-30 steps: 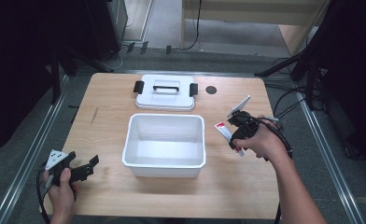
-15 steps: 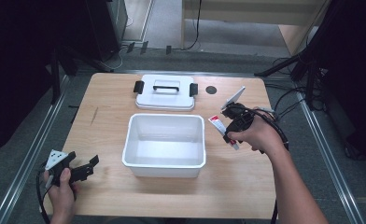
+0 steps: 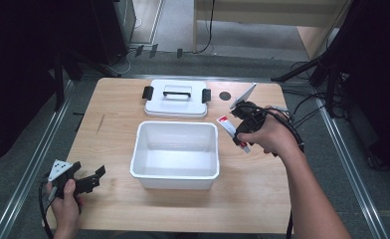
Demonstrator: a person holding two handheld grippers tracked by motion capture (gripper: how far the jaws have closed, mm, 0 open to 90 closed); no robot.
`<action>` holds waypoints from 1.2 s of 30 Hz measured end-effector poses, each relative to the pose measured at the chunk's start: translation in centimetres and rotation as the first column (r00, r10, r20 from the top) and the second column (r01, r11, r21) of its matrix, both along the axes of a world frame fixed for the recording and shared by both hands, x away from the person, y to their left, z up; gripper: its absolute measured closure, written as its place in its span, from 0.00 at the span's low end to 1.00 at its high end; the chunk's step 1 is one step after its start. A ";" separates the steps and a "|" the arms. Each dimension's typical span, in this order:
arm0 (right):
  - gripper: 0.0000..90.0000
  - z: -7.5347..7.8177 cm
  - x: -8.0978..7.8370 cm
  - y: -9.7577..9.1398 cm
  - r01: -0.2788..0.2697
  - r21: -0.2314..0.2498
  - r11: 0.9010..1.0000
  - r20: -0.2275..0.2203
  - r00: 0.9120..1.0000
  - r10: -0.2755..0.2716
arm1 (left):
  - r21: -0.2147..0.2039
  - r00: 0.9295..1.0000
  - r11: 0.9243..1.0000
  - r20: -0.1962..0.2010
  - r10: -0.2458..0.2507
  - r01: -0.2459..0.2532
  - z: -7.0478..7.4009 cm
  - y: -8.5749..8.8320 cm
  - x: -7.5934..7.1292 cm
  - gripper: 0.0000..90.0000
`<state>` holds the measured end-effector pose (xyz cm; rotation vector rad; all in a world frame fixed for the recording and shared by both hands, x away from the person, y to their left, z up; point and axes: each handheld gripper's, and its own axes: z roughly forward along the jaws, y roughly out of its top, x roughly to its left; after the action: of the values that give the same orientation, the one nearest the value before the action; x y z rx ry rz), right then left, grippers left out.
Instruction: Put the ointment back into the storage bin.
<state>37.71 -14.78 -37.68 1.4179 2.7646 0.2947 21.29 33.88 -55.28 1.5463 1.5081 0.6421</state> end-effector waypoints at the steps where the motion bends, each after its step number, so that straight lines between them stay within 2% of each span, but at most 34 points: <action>1: 0.81 0.3 0.0 0.3 -0.004 0.003 1.000 0.002 1.000 0.004 | 0.001 1.000 1.000 0.000 0.000 0.000 0.0 0.0 0.0 0.03; 7: 0.81 1.2 0.0 0.9 -0.018 0.008 1.000 0.011 1.000 0.018 | -0.004 1.000 1.000 0.001 0.000 0.000 0.0 0.0 0.0 0.03; 8: 0.81 1.5 0.0 1.2 -0.032 0.021 0.999 0.013 0.999 0.032 | -0.004 1.000 1.000 0.001 -0.001 0.001 0.0 0.0 0.0 0.03; 18: 0.81 2.3 -0.7 3.6 -0.079 0.029 0.996 0.018 0.997 0.079 | 0.002 1.000 1.000 0.000 -0.005 0.005 0.0 0.0 0.0 0.03; 20: 0.81 2.4 -0.9 4.2 -0.111 0.031 0.993 0.020 0.994 0.110 | -0.001 1.000 1.000 -0.003 -0.004 0.004 0.0 0.0 0.0 0.03; 25: 0.81 2.5 -1.2 4.8 -0.148 0.038 0.988 0.018 0.989 0.147 | -0.003 1.000 1.000 -0.004 -0.004 0.004 0.0 0.0 0.0 0.03; 26: 0.81 2.5 -1.4 5.1 -0.177 0.046 0.983 0.016 0.984 0.176 | -0.003 1.000 1.000 -0.002 -0.005 0.005 0.0 0.0 0.0 0.03; 27: 0.81 2.5 -1.4 5.1 -0.177 0.046 0.983 0.016 0.984 0.176 | -0.003 1.000 1.000 -0.002 -0.005 0.005 0.0 0.0 0.0 0.03; 28: 0.81 2.5 -1.5 5.3 -0.195 0.049 0.980 0.018 0.981 0.195 | -0.005 1.000 1.000 -0.002 -0.004 0.004 0.0 0.0 0.0 0.03; 30: 0.81 2.6 -2.0 5.8 -0.264 0.057 0.963 0.028 0.965 0.262 | -0.006 1.000 1.000 -0.002 -0.005 0.005 0.0 0.0 0.0 0.03; 34: 0.81 2.7 -2.5 6.3 -0.392 0.051 0.919 0.062 0.919 0.389 | -0.010 1.000 1.000 -0.002 -0.004 0.004 0.0 0.0 0.0 0.03; 35: 0.81 2.7 -2.7 6.5 -0.425 0.049 0.904 0.066 0.905 0.421 | -0.010 1.000 1.000 -0.002 -0.005 0.005 0.0 0.0 0.0 0.03; 36: 0.81 2.7 -2.7 6.5 -0.425 0.049 0.904 0.066 0.905 0.421 | -0.010 1.000 1.000 -0.002 -0.005 0.005 0.0 0.0 0.0 0.03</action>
<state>35.00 -8.28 -35.03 0.7820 3.0144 0.4221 21.32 33.92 -55.30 1.5433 1.5061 0.6290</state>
